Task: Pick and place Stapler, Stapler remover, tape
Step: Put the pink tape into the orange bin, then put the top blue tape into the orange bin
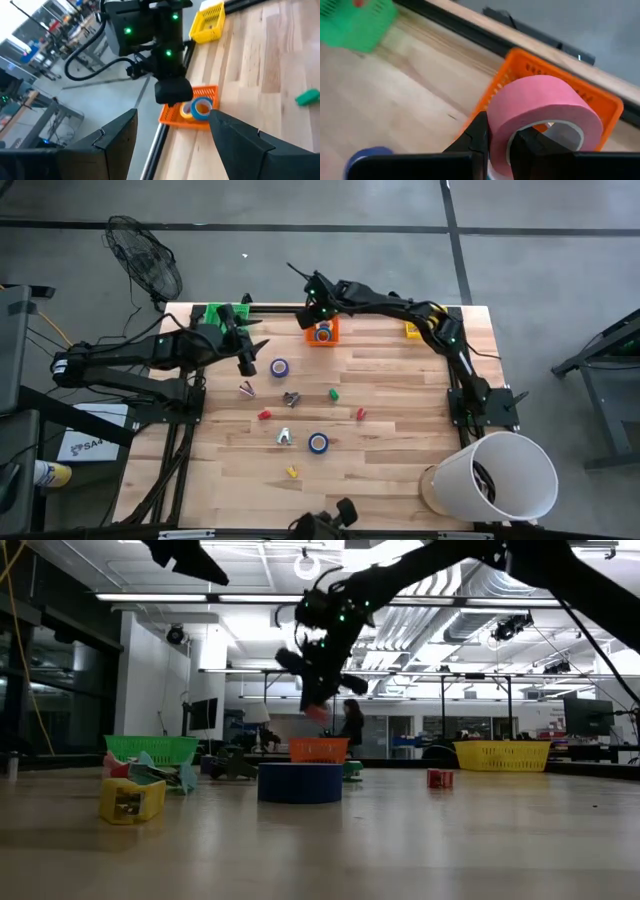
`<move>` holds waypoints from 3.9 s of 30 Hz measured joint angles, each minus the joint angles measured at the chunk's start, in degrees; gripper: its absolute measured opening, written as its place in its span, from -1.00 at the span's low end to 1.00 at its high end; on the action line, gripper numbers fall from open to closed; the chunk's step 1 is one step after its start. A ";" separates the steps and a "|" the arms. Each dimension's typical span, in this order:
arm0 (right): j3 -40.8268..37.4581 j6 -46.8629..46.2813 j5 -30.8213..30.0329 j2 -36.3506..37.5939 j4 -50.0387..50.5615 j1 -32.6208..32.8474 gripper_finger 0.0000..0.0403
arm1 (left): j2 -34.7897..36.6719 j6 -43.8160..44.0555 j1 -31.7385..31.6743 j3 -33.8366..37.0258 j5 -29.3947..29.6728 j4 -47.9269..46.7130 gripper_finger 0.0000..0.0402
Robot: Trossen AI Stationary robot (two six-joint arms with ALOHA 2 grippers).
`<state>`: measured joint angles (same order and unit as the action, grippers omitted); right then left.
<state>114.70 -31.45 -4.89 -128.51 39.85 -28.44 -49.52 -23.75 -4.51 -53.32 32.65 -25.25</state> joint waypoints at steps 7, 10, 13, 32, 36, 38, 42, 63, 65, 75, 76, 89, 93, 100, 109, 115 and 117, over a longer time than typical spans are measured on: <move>-0.19 -1.52 0.26 -1.19 0.41 -2.23 -0.82 | -0.02 1.60 0.00 0.00 0.01 -3.94 0.20; -0.20 -1.79 0.48 -1.66 0.64 -2.87 -0.82 | -0.02 1.56 0.00 0.00 0.04 -4.44 0.20; -0.23 -2.17 1.31 -2.49 0.91 -2.90 -0.82 | -0.01 1.56 0.00 0.00 0.01 -4.90 0.20; -0.23 -6.05 6.75 -4.93 0.12 -2.71 -0.45 | 0.00 1.56 0.00 0.00 -0.29 -4.96 0.20; -0.23 -6.07 7.26 -4.93 0.13 -2.71 -0.27 | 0.00 1.56 0.00 0.00 -0.29 -4.97 0.20; -0.20 -6.05 8.16 -4.93 0.09 -2.71 -0.20 | -0.01 1.57 0.00 0.00 -0.29 -4.97 0.20; -0.22 -5.82 10.35 -4.29 0.39 -3.06 -0.13 | -0.01 1.69 0.00 0.00 -0.84 -5.01 0.20; -0.20 3.26 3.92 11.35 12.70 -1.06 -0.12 | -7.26 7.81 -0.04 -0.02 -6.27 -12.11 0.20; -0.20 3.52 3.63 12.57 13.87 -0.25 -0.11 | -9.52 7.80 -0.02 0.02 -8.07 -12.55 0.20; -0.20 6.81 0.93 17.64 19.74 3.99 -0.11 | -17.36 5.00 -0.93 0.02 -18.51 -12.13 0.20; -0.20 7.06 0.88 17.98 20.25 4.44 -0.11 | -17.75 4.63 -1.54 0.02 -20.60 -12.33 0.20; -0.20 9.26 -2.87 23.10 29.27 10.31 -0.11 | -24.91 1.39 -12.66 0.02 -32.84 -14.40 0.20; -0.20 9.39 -6.38 23.84 31.42 12.77 -0.11 | -28.65 -0.27 -12.90 0.02 -33.21 -14.10 0.20; -0.20 8.48 -9.62 25.37 35.34 16.59 -0.11 | -34.98 -2.29 -12.76 0.04 -32.48 -13.00 0.20; -0.20 6.04 -19.06 28.64 42.04 24.14 -0.11 | -40.71 -1.81 -12.76 0.02 -31.66 -8.92 0.20; -0.20 2.69 -23.73 31.91 44.33 28.36 -0.11 | -42.64 -1.52 -12.76 0.02 -31.51 -9.13 0.20; -0.21 1.49 -25.48 32.86 45.12 29.61 -0.11 | -43.07 -1.50 -12.76 0.02 -31.46 -8.88 0.19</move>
<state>114.50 -29.96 -30.37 -95.65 84.98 1.17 -92.59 -25.26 -17.28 -53.30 1.19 -34.13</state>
